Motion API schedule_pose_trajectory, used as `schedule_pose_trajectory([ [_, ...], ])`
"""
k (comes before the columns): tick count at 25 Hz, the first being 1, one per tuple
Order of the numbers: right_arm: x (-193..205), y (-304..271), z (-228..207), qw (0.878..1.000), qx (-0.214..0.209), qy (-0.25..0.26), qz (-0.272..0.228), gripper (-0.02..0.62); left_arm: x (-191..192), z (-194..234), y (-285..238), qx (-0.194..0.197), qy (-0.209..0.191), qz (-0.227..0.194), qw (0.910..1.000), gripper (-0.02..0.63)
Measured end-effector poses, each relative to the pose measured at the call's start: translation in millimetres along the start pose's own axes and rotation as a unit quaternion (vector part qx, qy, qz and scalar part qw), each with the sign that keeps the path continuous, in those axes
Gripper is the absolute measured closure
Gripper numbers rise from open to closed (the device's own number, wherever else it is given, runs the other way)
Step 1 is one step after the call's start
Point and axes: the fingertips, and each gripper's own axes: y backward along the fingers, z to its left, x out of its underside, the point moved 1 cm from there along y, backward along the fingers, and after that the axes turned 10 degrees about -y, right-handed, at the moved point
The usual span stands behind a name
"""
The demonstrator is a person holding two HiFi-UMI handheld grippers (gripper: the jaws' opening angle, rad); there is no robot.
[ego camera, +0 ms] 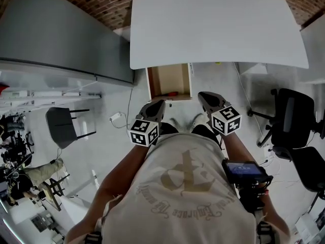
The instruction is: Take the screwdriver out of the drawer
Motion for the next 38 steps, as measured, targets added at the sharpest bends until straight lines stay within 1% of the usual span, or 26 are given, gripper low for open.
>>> schedule_pose_trajectory([
  [4, -5, 4, -12, 1.0, 0.019, -0.007, -0.011, 0.571, -3, 5, -10, 0.008, -0.004, 0.001, 1.0, 0.586],
  [7, -6, 6, -16, 0.999, 0.038, -0.014, -0.02, 0.571, -6, 8, -16, 0.023, -0.011, -0.003, 0.9997, 0.586],
  [13, -6, -8, -8, 0.995, 0.09, -0.029, -0.035, 0.571, -10, 38, -22, 0.07, -0.033, -0.009, 0.997, 0.586],
  [18, -10, -25, 4, 0.99, 0.128, -0.04, -0.05, 0.571, -16, 66, -28, 0.117, -0.057, -0.009, 0.9914, 0.586],
  [23, -11, -43, 13, 0.981, 0.168, -0.06, -0.072, 0.571, -18, 84, -37, 0.173, -0.085, -0.006, 0.9813, 0.586],
  [28, 0, -50, 22, 0.969, 0.208, -0.085, -0.099, 0.572, -9, 92, -41, 0.227, -0.121, 0.007, 0.9663, 0.586],
  [33, 16, -54, 32, 0.959, 0.241, -0.098, -0.113, 0.572, 0, 99, -43, 0.263, -0.131, 0.015, 0.9559, 0.586],
  [38, 33, -51, 37, 0.949, 0.267, -0.118, -0.123, 0.572, 17, 100, -47, 0.292, -0.141, 0.036, 0.9452, 0.586],
])
